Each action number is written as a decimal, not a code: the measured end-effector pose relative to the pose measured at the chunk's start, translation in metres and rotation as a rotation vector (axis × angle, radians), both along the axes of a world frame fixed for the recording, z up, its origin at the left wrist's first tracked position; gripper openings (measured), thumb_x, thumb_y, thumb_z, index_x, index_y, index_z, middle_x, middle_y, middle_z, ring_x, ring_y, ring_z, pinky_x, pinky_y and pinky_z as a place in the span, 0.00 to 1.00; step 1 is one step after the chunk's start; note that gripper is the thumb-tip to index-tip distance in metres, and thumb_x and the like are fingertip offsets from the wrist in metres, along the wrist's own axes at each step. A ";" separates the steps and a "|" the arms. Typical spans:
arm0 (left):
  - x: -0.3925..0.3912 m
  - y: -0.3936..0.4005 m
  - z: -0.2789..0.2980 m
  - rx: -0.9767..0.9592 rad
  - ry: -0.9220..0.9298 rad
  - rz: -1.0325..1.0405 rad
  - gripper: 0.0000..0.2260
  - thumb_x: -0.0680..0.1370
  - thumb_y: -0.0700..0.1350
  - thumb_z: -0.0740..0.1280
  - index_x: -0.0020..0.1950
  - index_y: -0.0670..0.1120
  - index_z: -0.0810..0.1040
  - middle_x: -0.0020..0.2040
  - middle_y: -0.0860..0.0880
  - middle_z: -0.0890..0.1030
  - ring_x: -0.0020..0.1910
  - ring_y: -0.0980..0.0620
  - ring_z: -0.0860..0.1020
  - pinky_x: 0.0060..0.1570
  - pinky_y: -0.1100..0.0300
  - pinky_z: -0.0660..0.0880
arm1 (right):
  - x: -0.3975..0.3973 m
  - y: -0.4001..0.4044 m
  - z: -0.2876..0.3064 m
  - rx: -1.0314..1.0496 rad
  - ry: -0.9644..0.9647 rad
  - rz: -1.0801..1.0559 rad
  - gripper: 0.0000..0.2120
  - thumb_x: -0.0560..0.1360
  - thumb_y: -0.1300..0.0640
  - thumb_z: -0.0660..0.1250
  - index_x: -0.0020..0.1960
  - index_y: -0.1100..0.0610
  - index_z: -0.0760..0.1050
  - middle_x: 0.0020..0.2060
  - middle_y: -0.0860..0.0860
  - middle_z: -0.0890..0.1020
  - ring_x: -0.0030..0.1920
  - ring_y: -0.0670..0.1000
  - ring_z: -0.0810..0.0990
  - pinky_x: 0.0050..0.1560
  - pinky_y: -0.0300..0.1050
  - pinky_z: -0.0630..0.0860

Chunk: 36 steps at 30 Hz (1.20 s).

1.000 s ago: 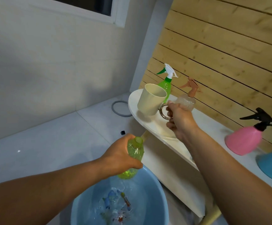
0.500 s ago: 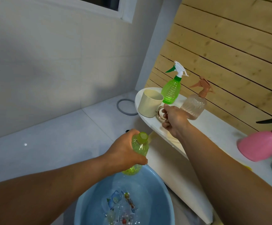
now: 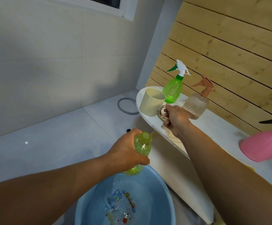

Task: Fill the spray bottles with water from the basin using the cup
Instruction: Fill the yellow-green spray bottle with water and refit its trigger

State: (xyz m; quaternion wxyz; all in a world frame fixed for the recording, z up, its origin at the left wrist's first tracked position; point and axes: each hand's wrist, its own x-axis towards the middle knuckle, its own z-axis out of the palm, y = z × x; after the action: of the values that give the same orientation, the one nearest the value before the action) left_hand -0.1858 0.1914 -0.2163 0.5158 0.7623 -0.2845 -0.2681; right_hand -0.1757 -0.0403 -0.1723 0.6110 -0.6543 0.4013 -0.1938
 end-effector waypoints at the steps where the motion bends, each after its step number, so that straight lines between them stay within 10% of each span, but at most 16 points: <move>1: 0.000 0.000 0.000 0.000 -0.001 -0.001 0.30 0.66 0.43 0.83 0.61 0.57 0.73 0.54 0.53 0.78 0.52 0.53 0.79 0.48 0.54 0.82 | 0.000 0.000 0.000 -0.003 0.002 0.000 0.10 0.83 0.50 0.63 0.47 0.55 0.71 0.39 0.55 0.76 0.24 0.49 0.67 0.24 0.41 0.67; 12: 0.002 -0.004 -0.004 -0.004 0.002 0.005 0.31 0.65 0.43 0.83 0.63 0.57 0.73 0.55 0.52 0.79 0.53 0.51 0.80 0.50 0.51 0.82 | -0.029 -0.006 0.024 -0.310 0.075 -0.005 0.19 0.76 0.41 0.72 0.50 0.56 0.73 0.36 0.50 0.78 0.32 0.50 0.79 0.29 0.42 0.68; 17: -0.003 -0.007 -0.004 -0.008 -0.009 0.004 0.31 0.64 0.44 0.83 0.62 0.57 0.73 0.54 0.53 0.80 0.52 0.51 0.80 0.47 0.54 0.80 | -0.067 -0.046 0.027 -0.685 0.358 -0.032 0.15 0.73 0.45 0.73 0.37 0.52 0.72 0.33 0.50 0.78 0.39 0.57 0.78 0.38 0.46 0.70; 22: -0.009 -0.008 -0.003 -0.006 -0.018 -0.011 0.31 0.63 0.46 0.83 0.61 0.56 0.74 0.53 0.52 0.80 0.52 0.51 0.80 0.47 0.54 0.80 | -0.118 -0.071 0.031 -0.834 0.789 -0.014 0.15 0.72 0.45 0.69 0.45 0.57 0.76 0.40 0.53 0.80 0.45 0.59 0.80 0.42 0.46 0.73; 29: -0.017 -0.011 0.001 -0.007 -0.048 -0.026 0.29 0.66 0.44 0.83 0.60 0.56 0.74 0.53 0.53 0.79 0.51 0.53 0.79 0.45 0.58 0.77 | -0.146 -0.059 0.021 -0.595 0.788 -0.057 0.32 0.60 0.28 0.68 0.39 0.58 0.81 0.34 0.55 0.83 0.39 0.58 0.84 0.46 0.53 0.83; 36: -0.015 -0.012 -0.002 0.008 -0.037 -0.028 0.31 0.65 0.44 0.83 0.62 0.56 0.73 0.55 0.53 0.78 0.53 0.51 0.79 0.44 0.57 0.77 | -0.128 -0.048 0.017 -0.368 0.654 -0.120 0.21 0.65 0.43 0.76 0.23 0.57 0.79 0.22 0.52 0.79 0.30 0.54 0.78 0.36 0.46 0.75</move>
State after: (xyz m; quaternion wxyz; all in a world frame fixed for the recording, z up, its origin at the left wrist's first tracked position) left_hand -0.2007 0.1794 -0.2181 0.5036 0.7652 -0.3037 -0.2621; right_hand -0.3034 -0.0881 -0.1554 0.3105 -0.7558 0.5711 -0.0788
